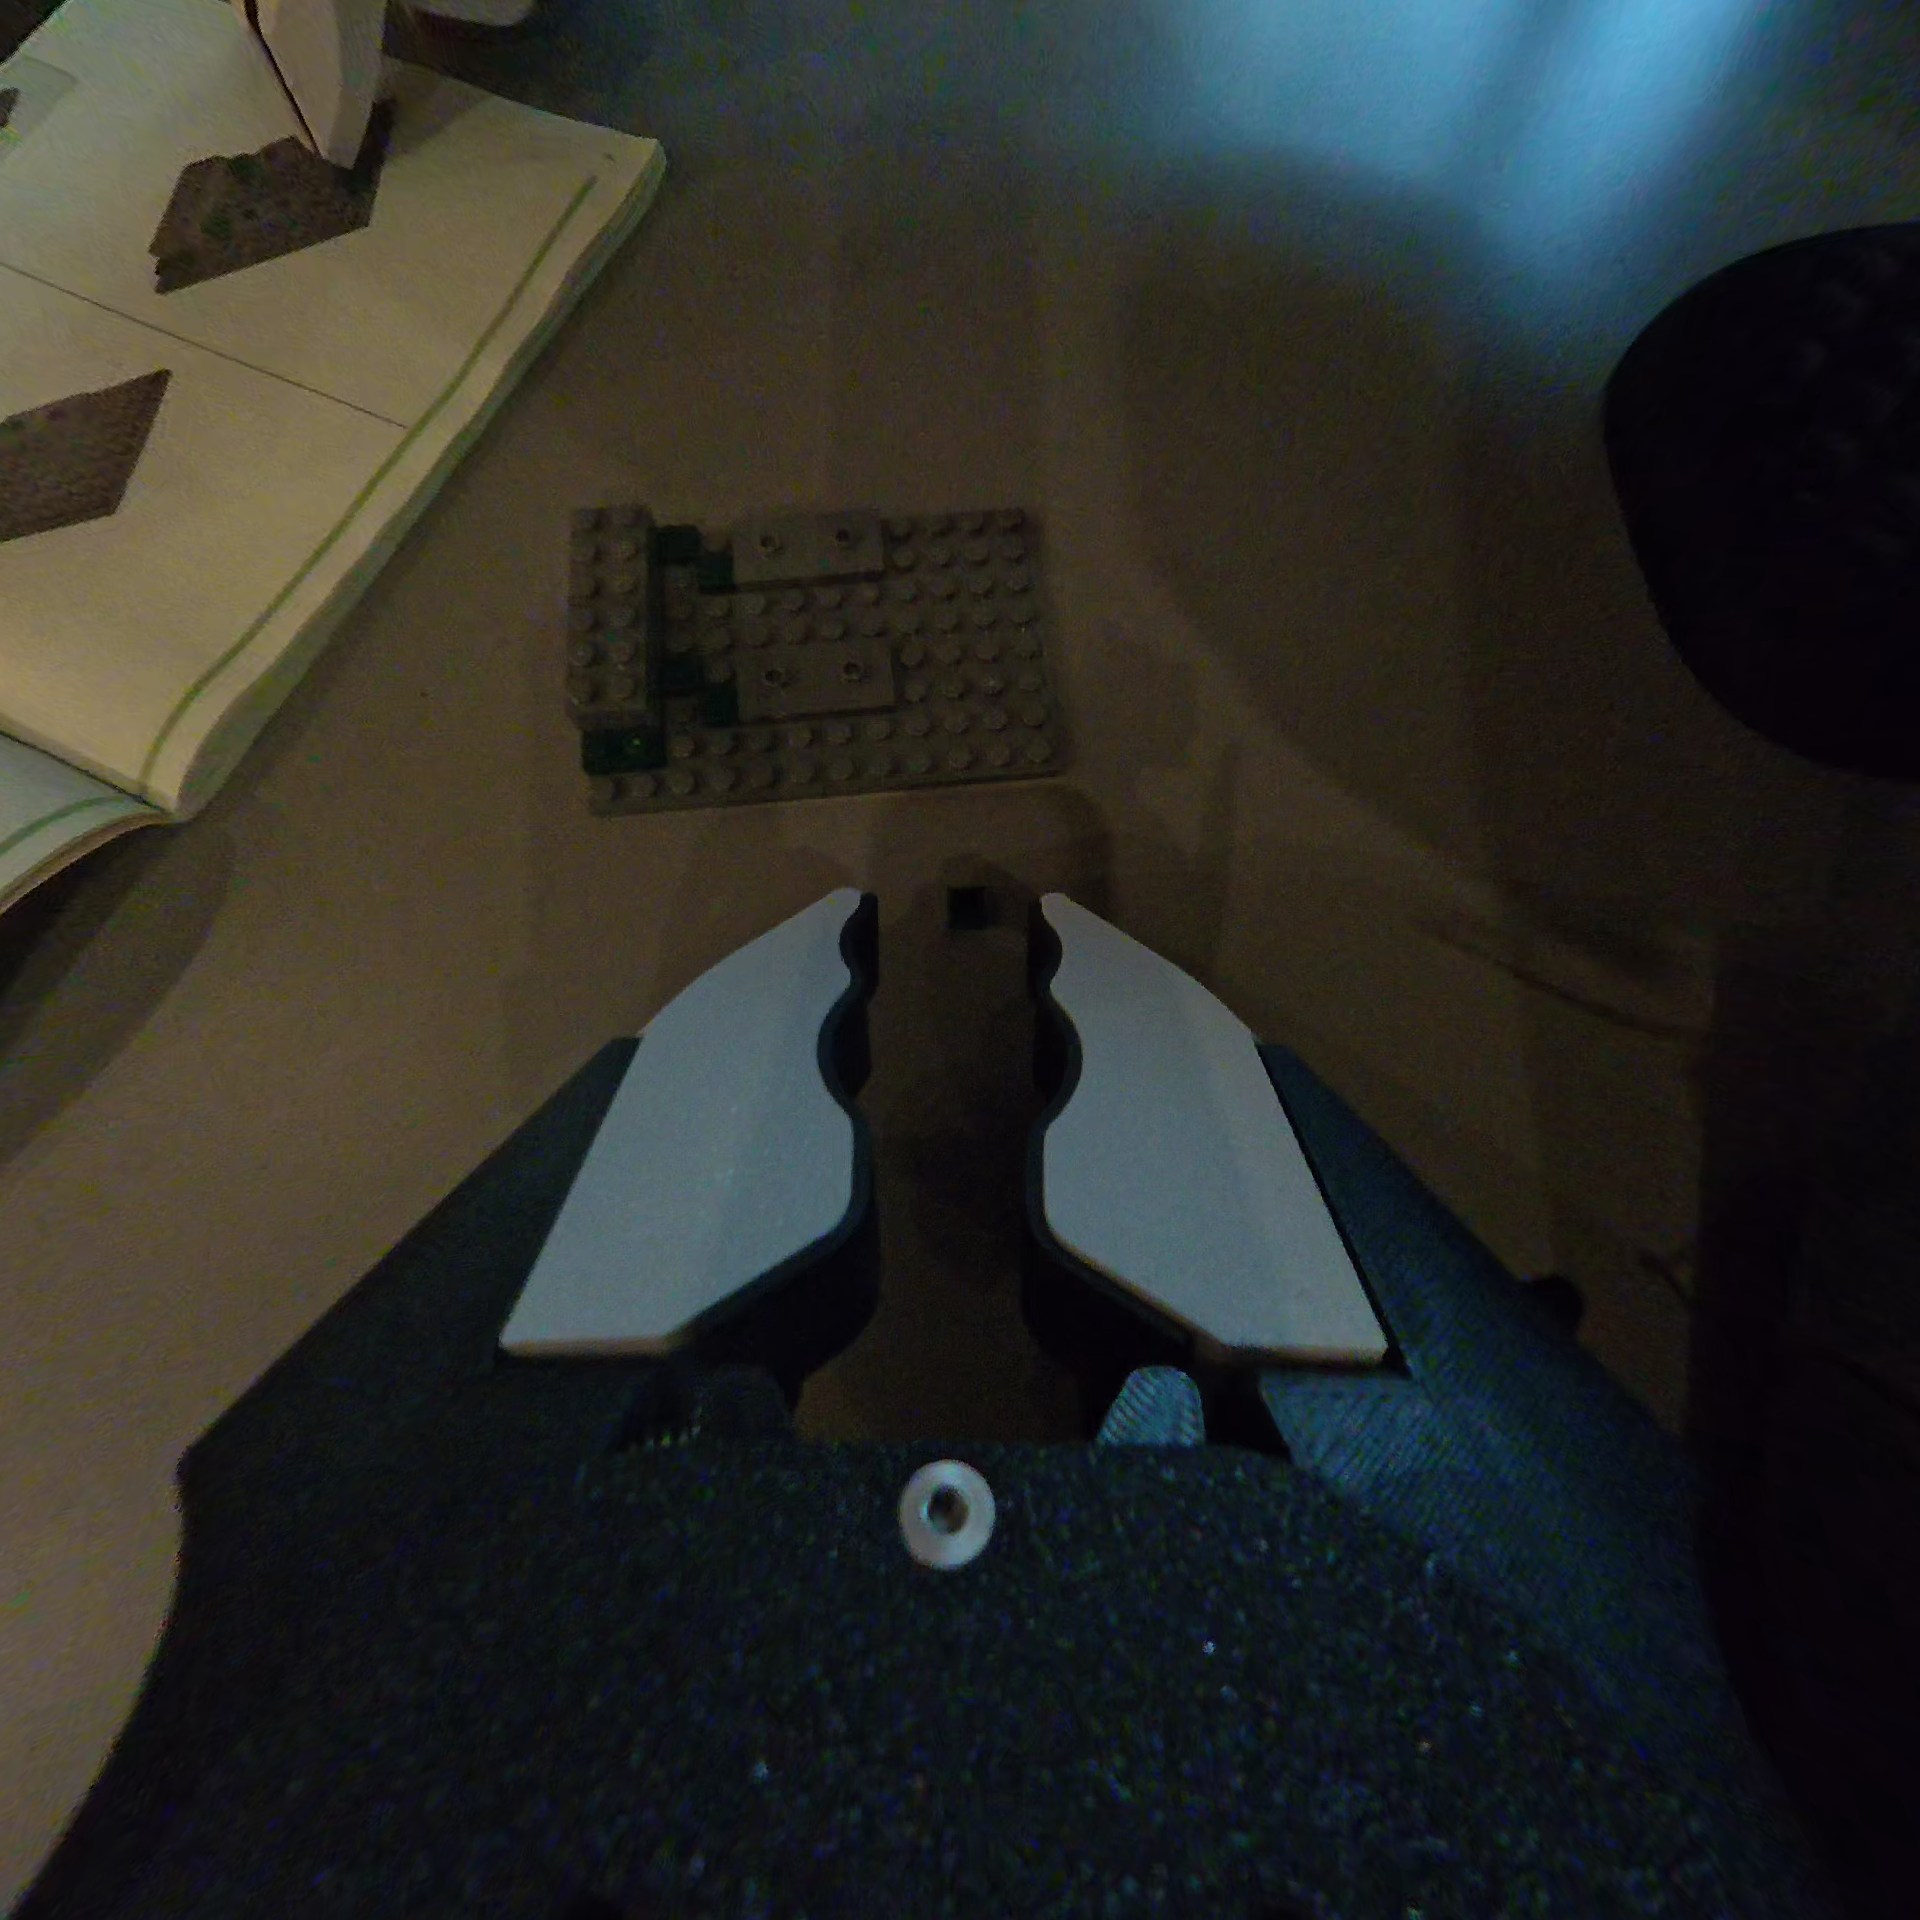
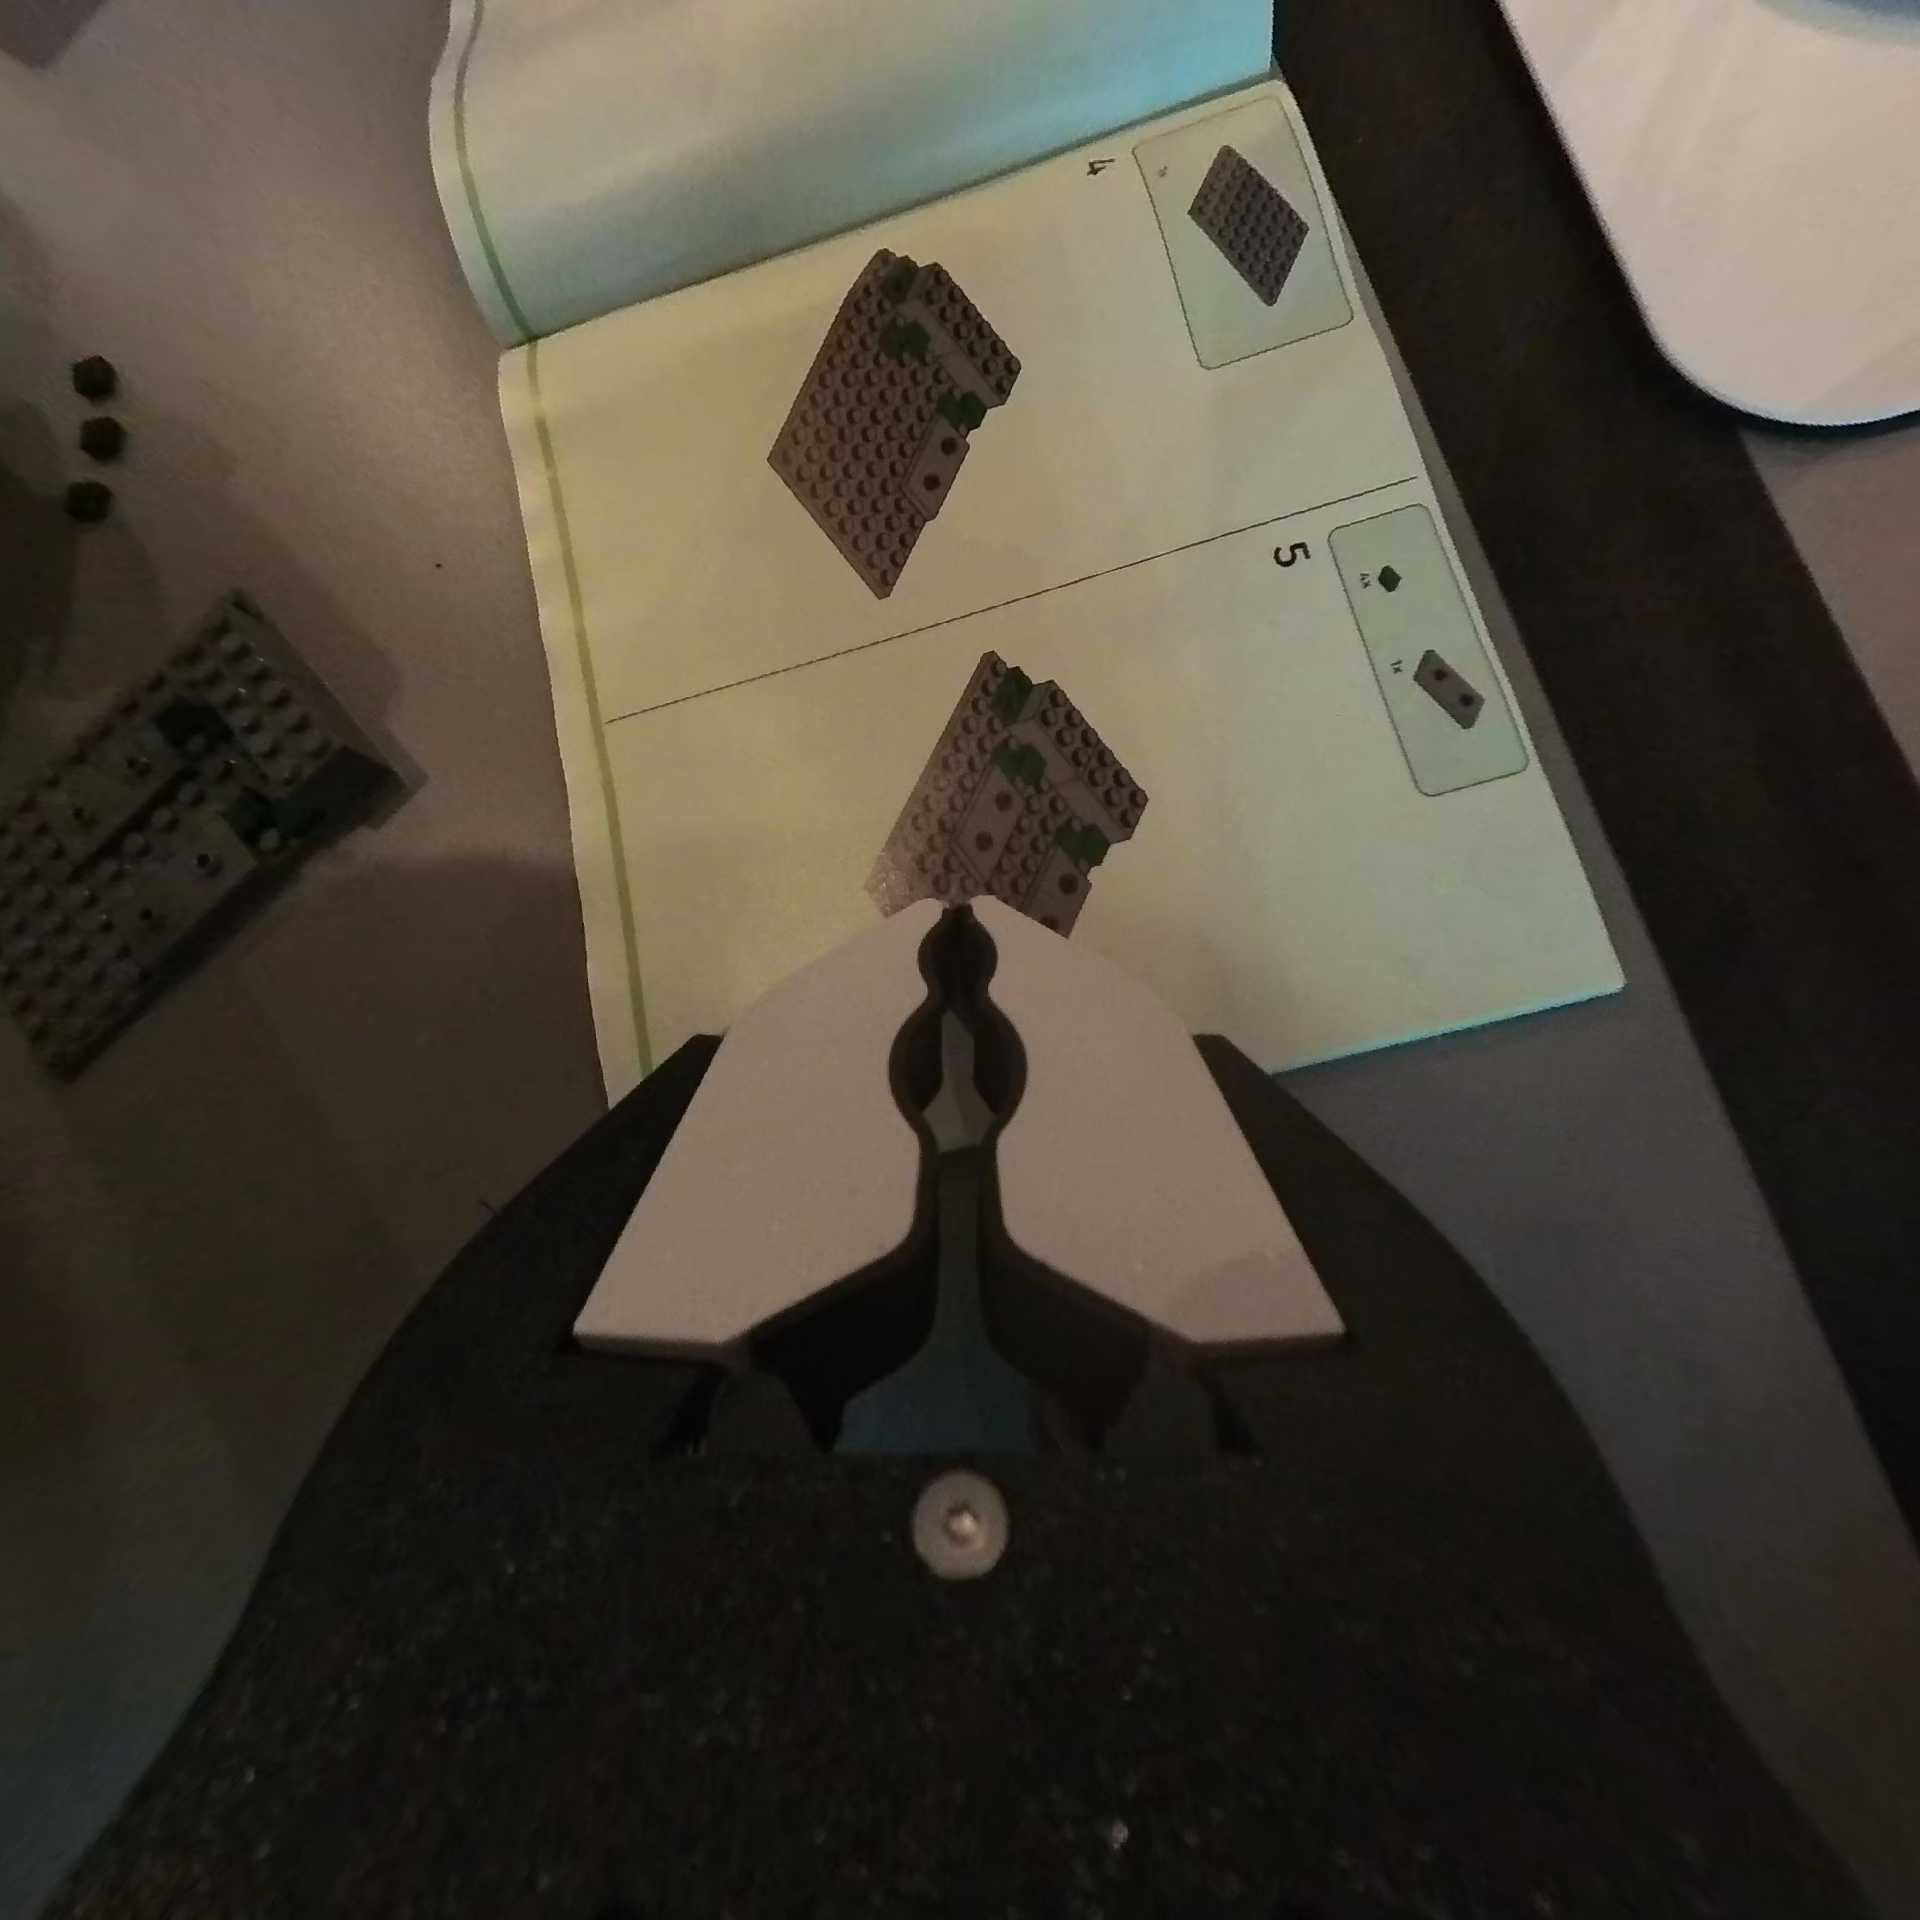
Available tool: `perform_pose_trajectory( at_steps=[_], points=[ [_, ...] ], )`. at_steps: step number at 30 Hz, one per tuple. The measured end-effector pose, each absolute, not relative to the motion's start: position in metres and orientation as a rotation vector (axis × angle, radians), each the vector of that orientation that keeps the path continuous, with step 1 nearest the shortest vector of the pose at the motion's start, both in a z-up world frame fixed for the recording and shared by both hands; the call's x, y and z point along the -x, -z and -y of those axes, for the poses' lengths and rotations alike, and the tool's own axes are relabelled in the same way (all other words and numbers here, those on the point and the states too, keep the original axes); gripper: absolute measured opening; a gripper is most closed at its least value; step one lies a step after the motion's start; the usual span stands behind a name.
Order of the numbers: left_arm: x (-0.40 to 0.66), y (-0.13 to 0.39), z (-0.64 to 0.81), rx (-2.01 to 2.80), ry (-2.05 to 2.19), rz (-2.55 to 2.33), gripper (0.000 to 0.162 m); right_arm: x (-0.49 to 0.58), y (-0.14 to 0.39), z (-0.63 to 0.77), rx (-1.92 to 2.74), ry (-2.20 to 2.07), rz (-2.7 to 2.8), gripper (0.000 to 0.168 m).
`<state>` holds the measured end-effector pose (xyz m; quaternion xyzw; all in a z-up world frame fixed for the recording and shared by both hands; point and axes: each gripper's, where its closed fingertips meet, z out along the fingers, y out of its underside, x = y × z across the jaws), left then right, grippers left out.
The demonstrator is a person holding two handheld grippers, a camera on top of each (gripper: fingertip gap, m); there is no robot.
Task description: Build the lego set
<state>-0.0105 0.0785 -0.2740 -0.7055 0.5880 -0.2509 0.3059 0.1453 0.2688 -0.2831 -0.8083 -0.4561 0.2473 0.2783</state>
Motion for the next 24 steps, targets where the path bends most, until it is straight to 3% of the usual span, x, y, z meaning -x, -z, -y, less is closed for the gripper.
perform_pose_trajectory(
  at_steps=[7,14,24],
  points=[
    [0.011,0.274,-0.079,1.868,0.661,-1.552,0.027,-0.145,0.277,-0.268,2.142,-0.664,1.216,0.0],
    [0.019,0.265,-0.09,1.855,0.615,-1.514,0.026,-0.114,0.226,-0.188,1.917,-0.585,1.335,0.006],
    [0.035,0.248,-0.101,1.842,0.535,-1.467,0.023,-0.012,0.25,-0.066,1.743,-0.637,1.754,0.013]
  ],
)
